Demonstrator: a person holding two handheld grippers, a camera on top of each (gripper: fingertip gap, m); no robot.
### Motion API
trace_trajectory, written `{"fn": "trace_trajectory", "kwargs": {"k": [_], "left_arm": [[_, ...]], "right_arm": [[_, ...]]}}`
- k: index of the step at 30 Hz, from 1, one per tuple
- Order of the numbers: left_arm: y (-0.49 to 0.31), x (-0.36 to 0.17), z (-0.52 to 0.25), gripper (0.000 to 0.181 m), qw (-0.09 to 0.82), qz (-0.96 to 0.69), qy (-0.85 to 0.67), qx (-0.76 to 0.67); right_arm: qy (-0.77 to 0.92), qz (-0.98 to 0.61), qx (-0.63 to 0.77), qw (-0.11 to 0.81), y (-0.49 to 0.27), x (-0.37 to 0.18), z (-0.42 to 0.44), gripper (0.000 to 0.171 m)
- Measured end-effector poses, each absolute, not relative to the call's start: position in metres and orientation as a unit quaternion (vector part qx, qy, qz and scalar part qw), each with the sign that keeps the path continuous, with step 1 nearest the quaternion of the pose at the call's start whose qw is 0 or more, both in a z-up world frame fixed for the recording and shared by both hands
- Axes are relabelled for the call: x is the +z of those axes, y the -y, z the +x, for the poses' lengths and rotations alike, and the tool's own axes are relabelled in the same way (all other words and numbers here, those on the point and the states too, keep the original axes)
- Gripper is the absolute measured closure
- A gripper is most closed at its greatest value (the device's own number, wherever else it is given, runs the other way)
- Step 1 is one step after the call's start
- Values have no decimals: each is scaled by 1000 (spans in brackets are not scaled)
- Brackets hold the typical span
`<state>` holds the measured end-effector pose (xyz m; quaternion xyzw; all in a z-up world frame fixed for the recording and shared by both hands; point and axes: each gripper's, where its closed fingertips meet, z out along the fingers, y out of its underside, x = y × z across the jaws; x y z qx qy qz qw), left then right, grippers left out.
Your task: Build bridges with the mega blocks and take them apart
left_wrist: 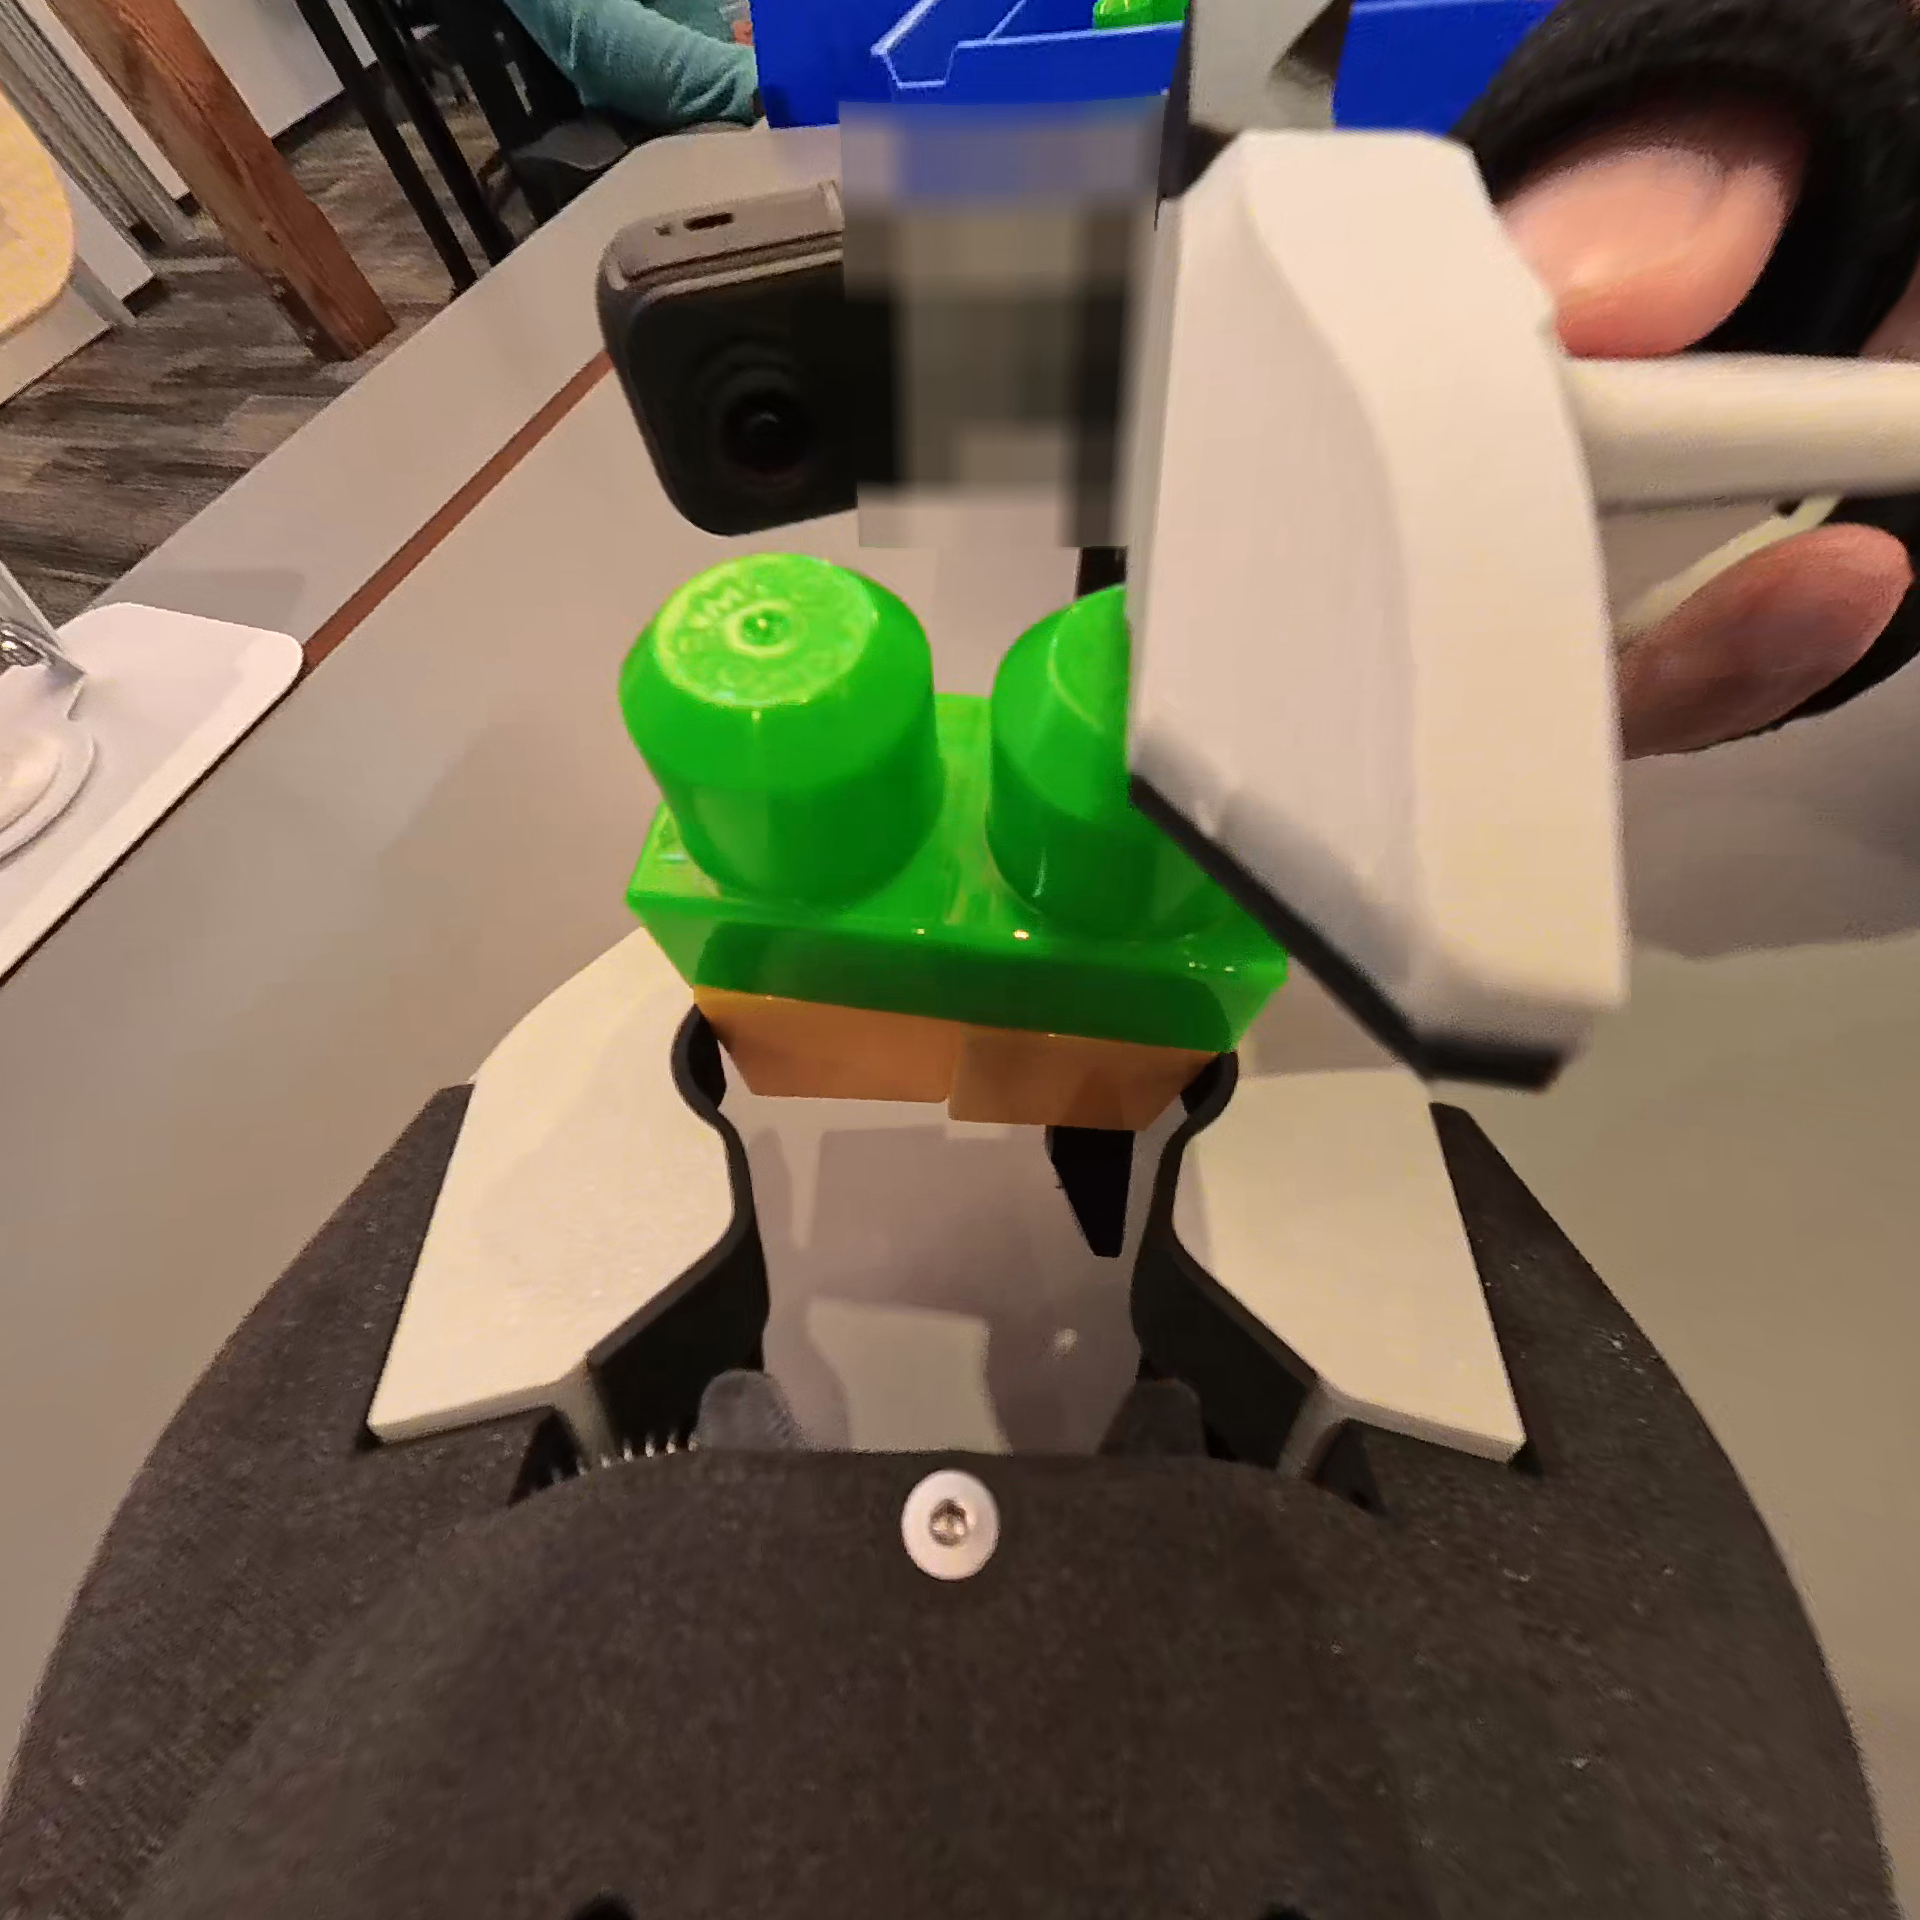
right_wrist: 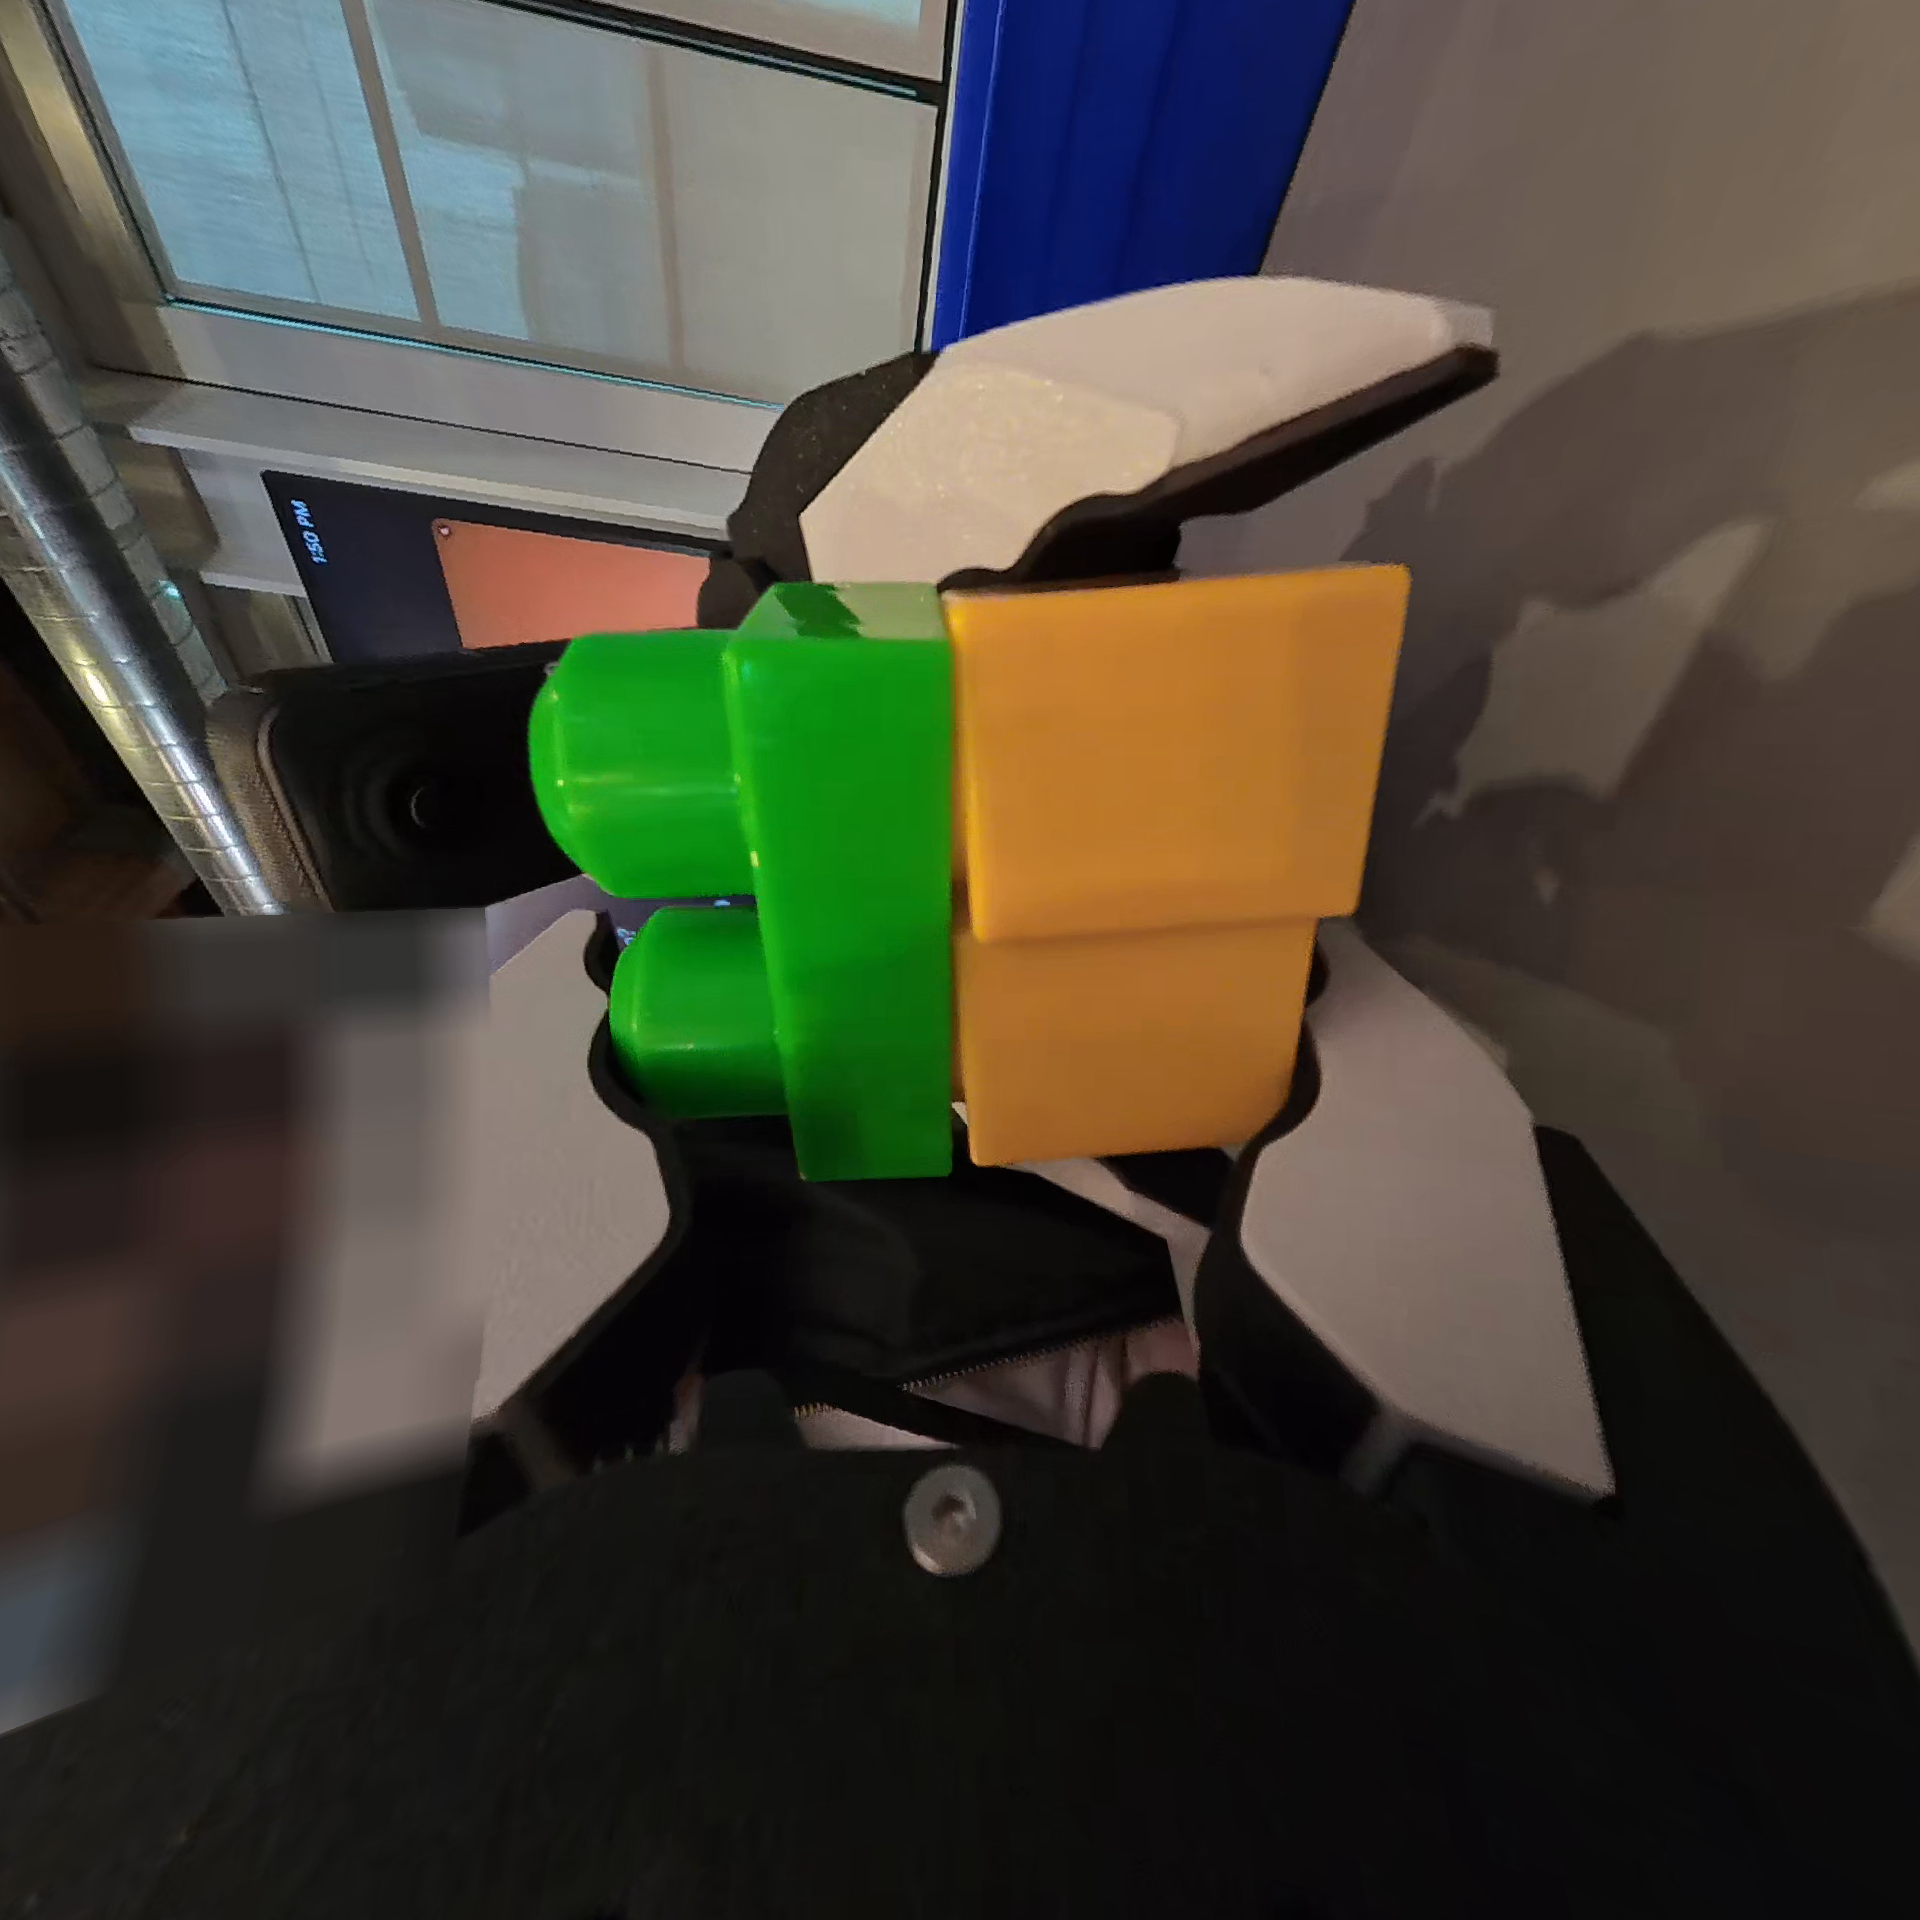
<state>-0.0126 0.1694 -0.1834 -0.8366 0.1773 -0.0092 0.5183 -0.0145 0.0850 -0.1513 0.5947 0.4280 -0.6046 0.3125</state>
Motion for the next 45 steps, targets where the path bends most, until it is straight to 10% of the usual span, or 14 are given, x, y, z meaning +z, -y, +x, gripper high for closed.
{"fn": "trace_trajectory", "kwargs": {"k": [18, 28, 45], "left_arm": [[-172, -185, -12, 93, 512, -841, -174, 2], [-173, -198, -55, 93, 479, -871, -81, 68], [-171, -180, -59, 92, 514, -846, -72, 117]], "right_arm": [[-450, 581, -602, 311, -87, -153, -9, 55], [-594, 648, -473, -58, -155, -155, -39, 92], [-679, 592, -372, -224, -146, -160, -63, 132]]}}
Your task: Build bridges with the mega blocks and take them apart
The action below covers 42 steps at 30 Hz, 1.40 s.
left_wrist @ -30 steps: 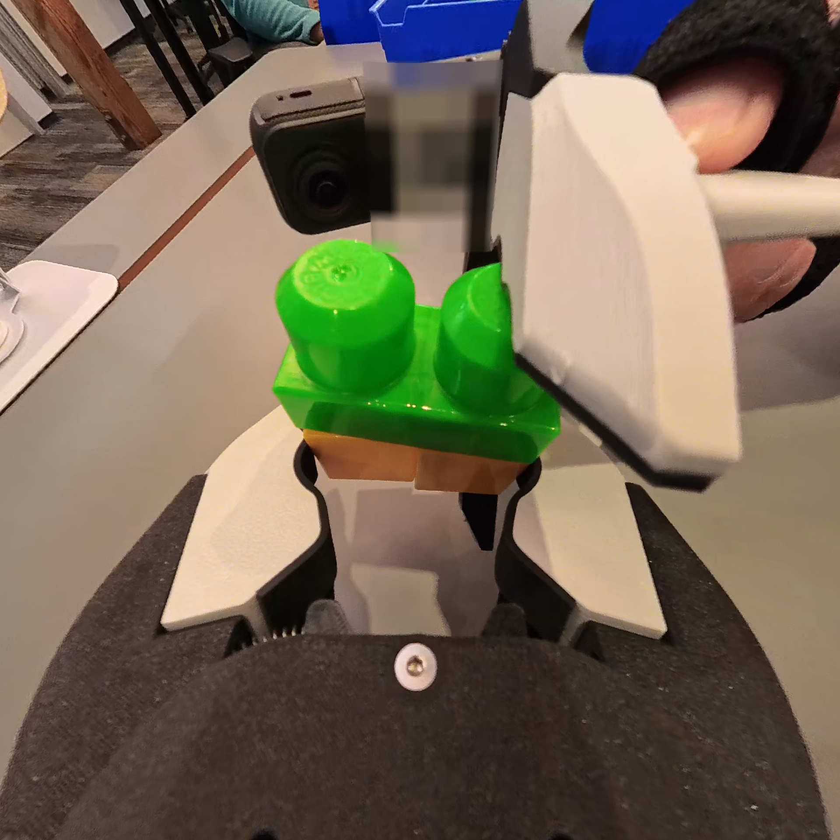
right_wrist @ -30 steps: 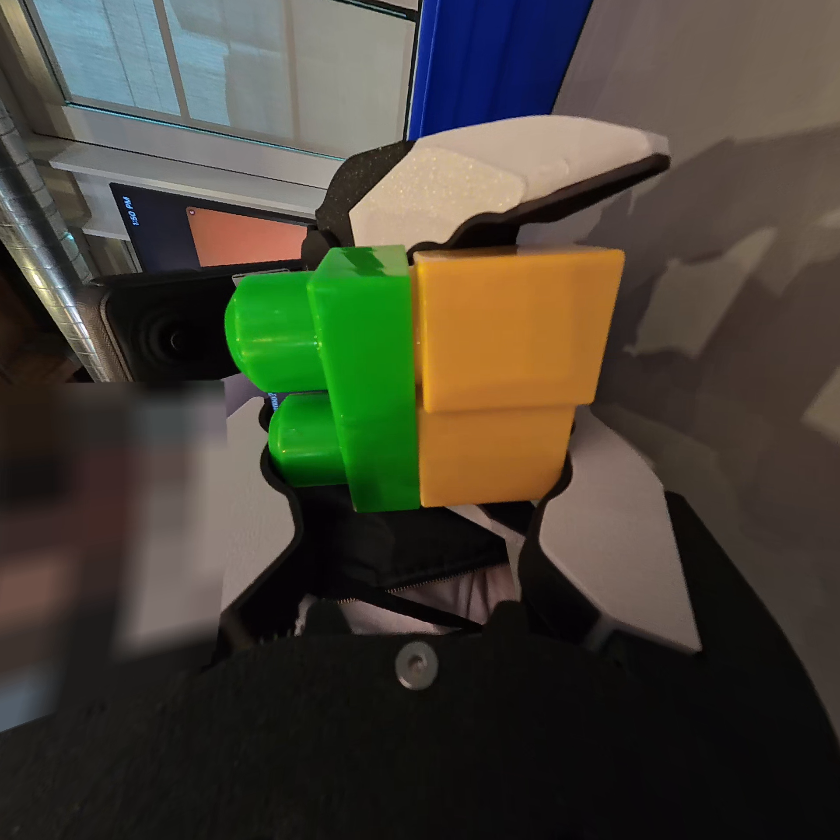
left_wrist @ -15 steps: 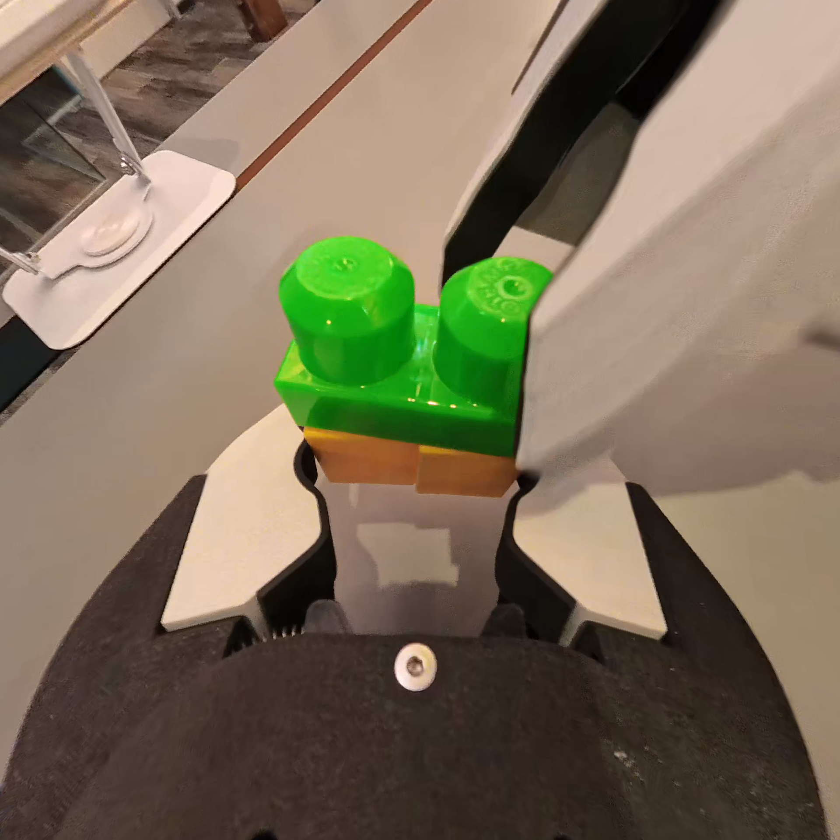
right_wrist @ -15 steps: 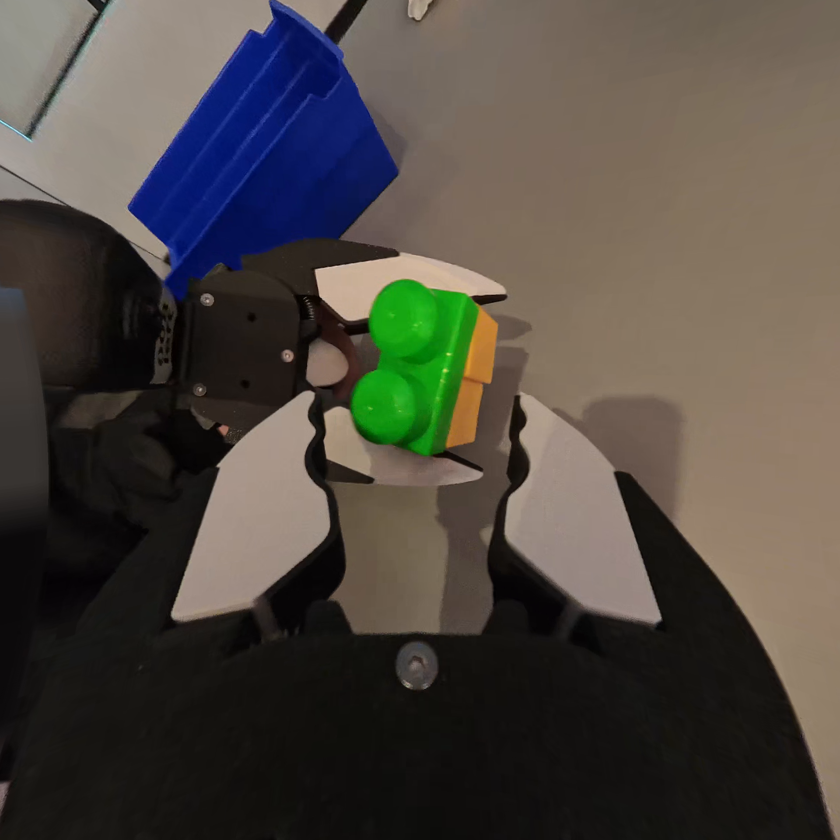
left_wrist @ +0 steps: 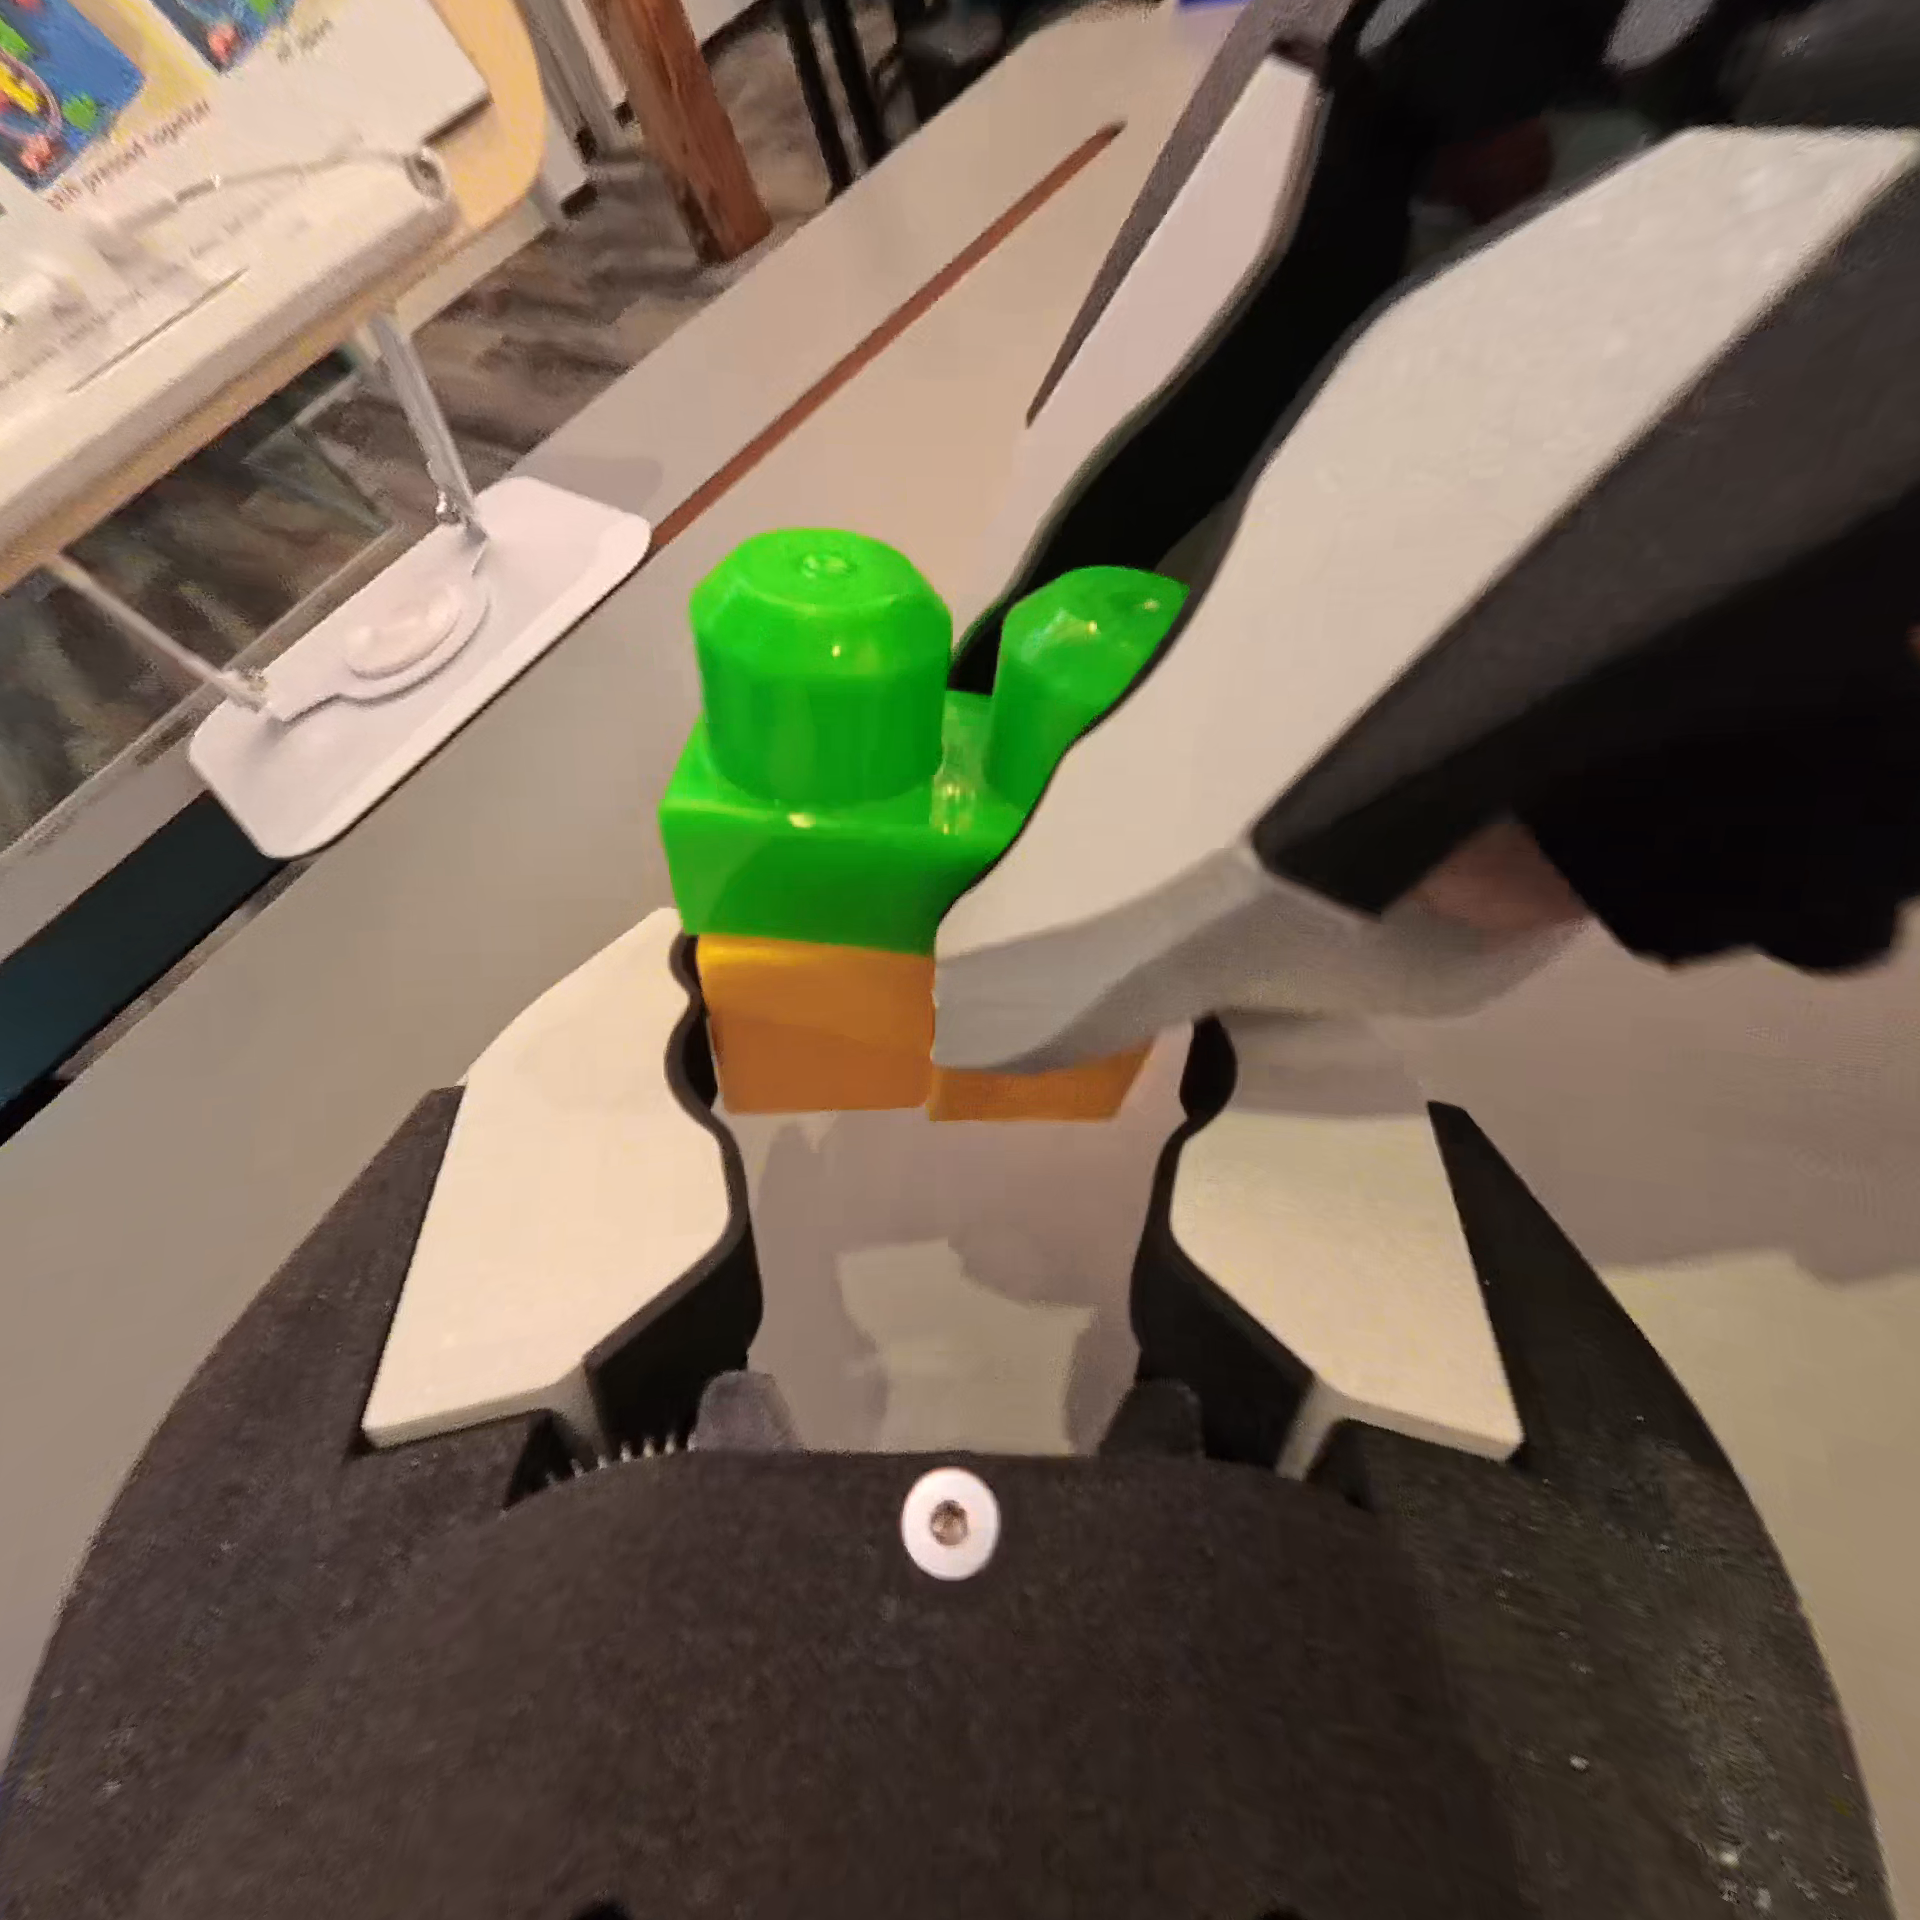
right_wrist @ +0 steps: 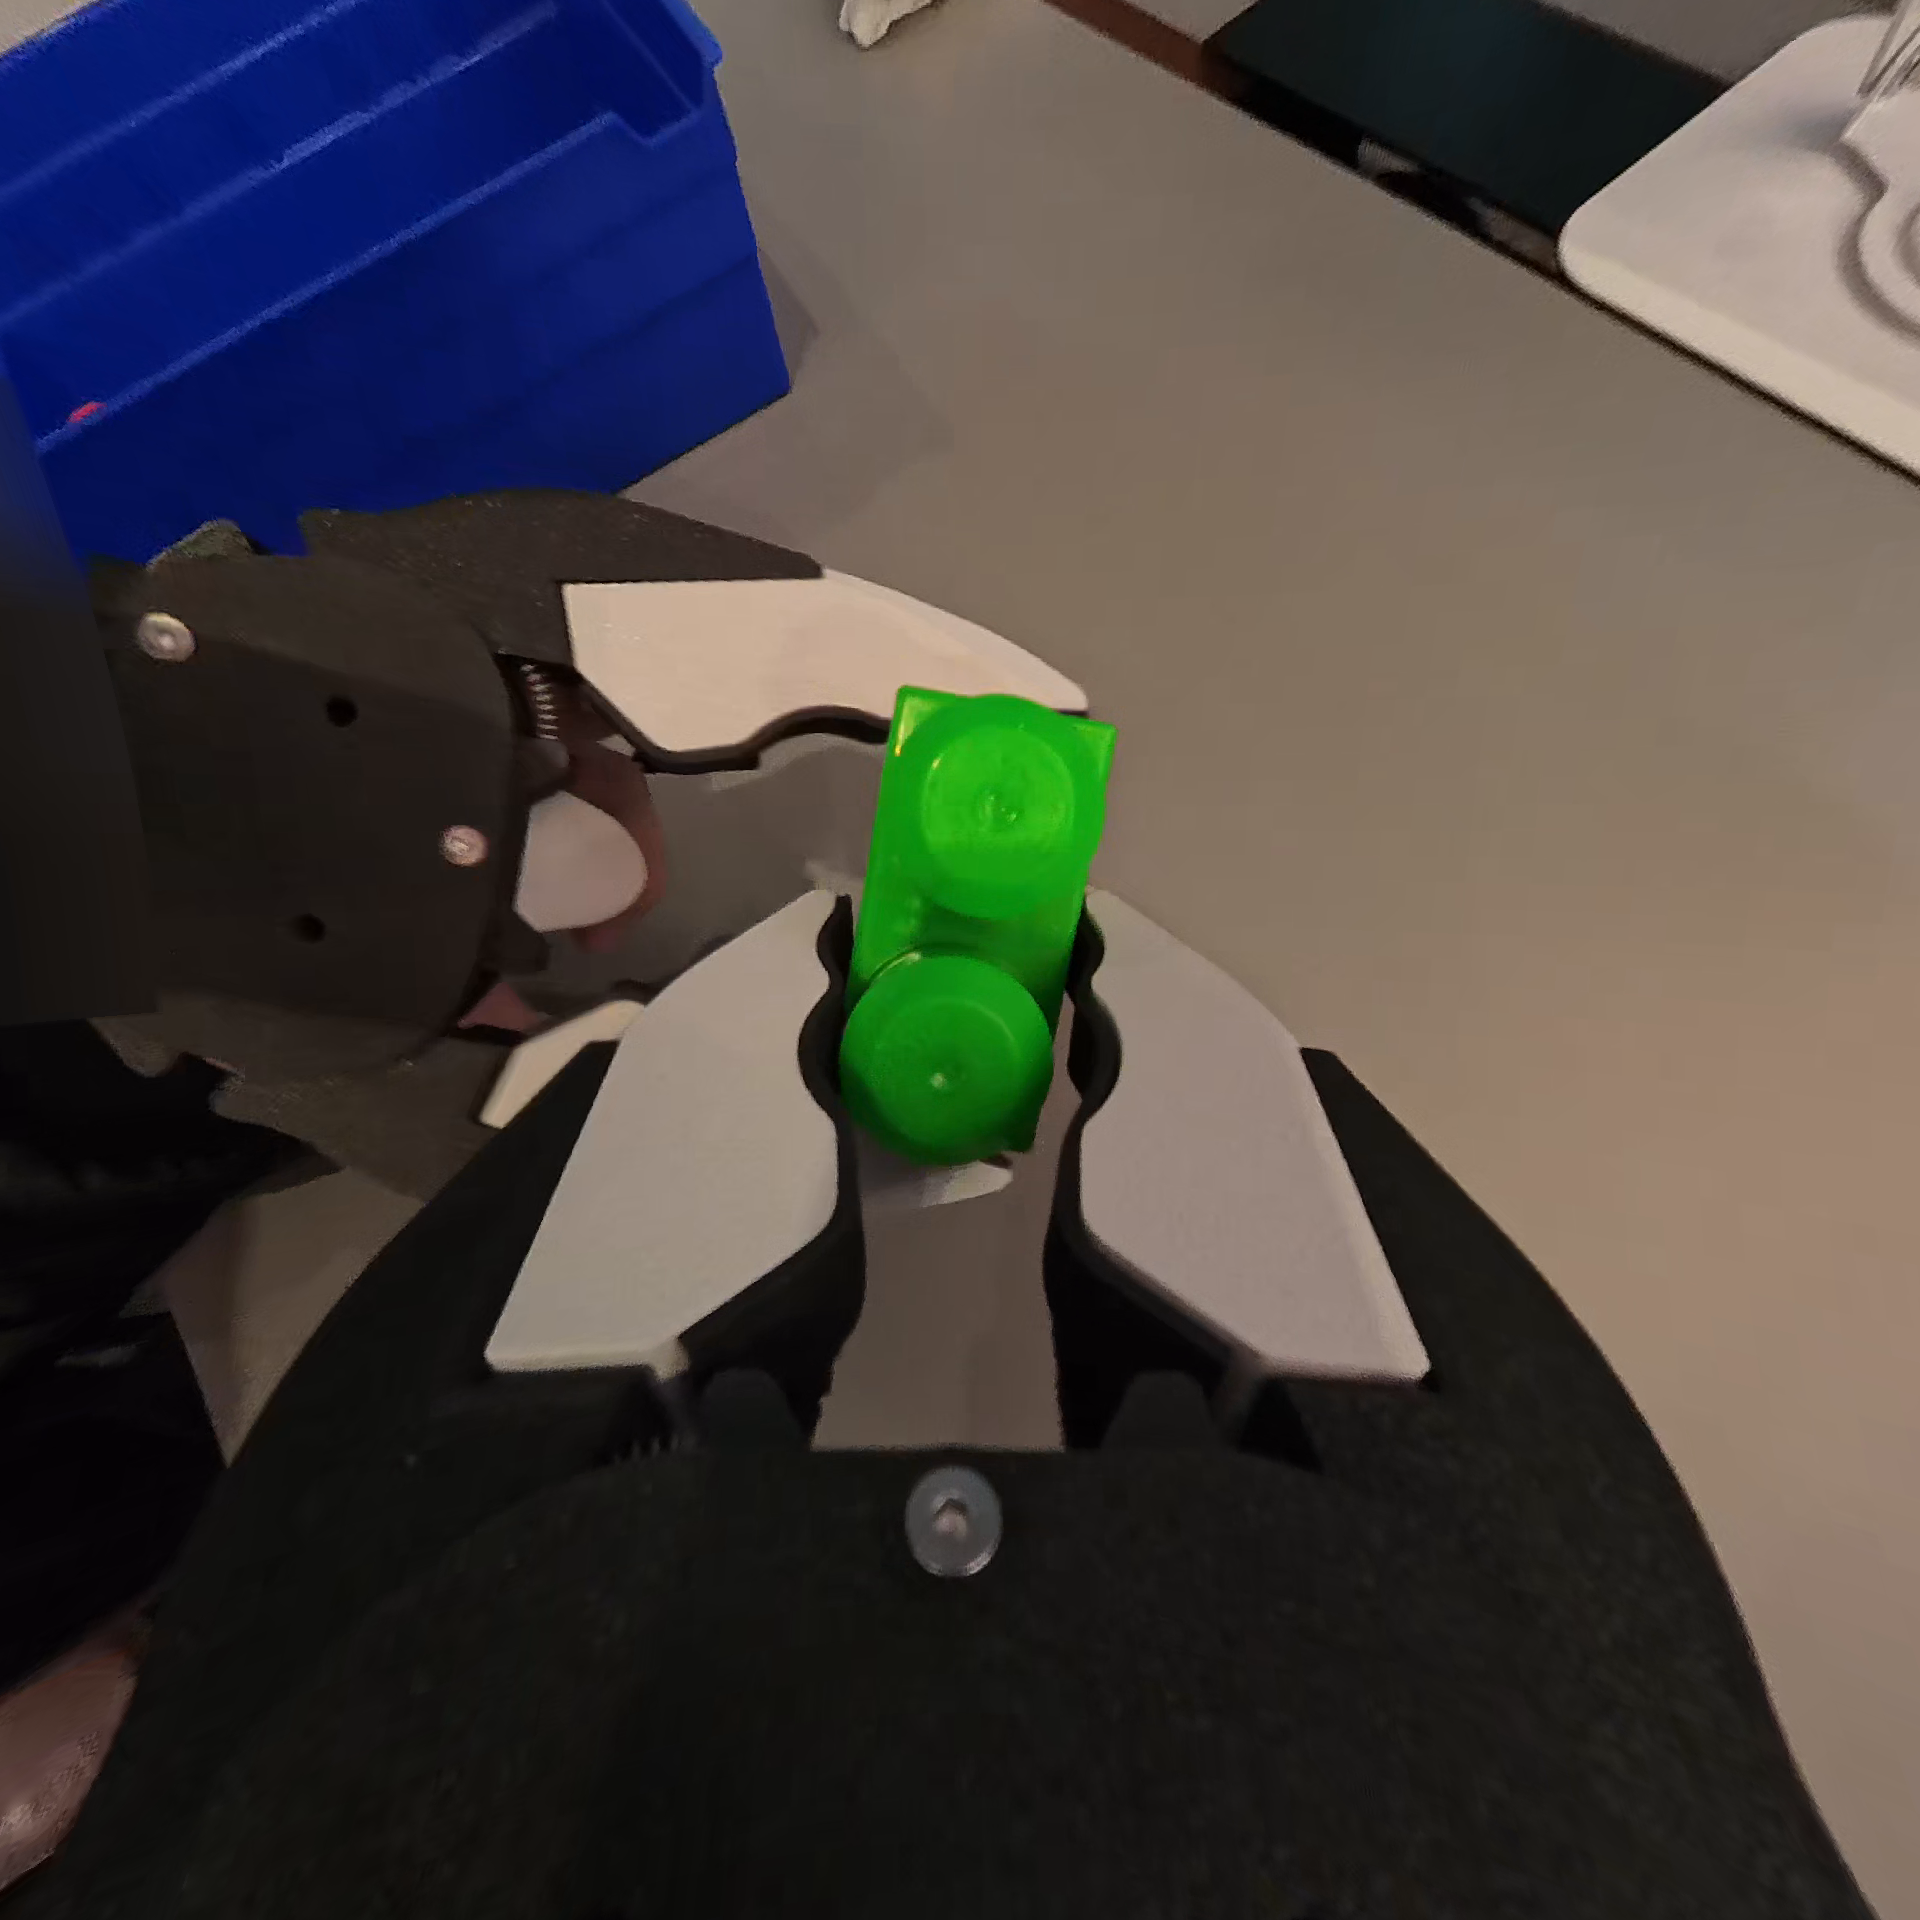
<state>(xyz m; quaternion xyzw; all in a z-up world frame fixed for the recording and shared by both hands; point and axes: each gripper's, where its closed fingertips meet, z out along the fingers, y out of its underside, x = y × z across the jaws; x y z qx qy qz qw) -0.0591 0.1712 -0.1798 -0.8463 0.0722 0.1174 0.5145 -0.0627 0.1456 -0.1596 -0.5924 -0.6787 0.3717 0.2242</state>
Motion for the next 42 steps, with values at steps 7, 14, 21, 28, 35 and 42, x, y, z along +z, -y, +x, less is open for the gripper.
{"fn": "trace_trajectory", "kwargs": {"k": [7, 14, 21, 28, 35, 42], "left_arm": [[-162, -172, -34, 93, 540, -833, -114, -40], [-143, -116, -4, 120, 619, -700, -100, -341], [-142, -115, 12, 120, 611, -683, -112, -384], [-141, -116, 12, 144, 609, -679, -106, -395], [-136, -108, 14, 145, 606, -666, -106, -421], [-134, -103, 10, 146, 610, -645, -86, -452]], "right_arm": [[651, -577, 470, 150, -160, -135, -37, 133], [643, -499, 579, 50, -163, -98, 0, 133], [712, -450, 538, 47, -149, -106, 10, 133], [713, -438, 546, 43, -143, -106, 5, 133], [628, -445, 635, 63, -151, -71, -8, 139], [617, -452, 643, 28, -151, -73, -6, 135]]}}
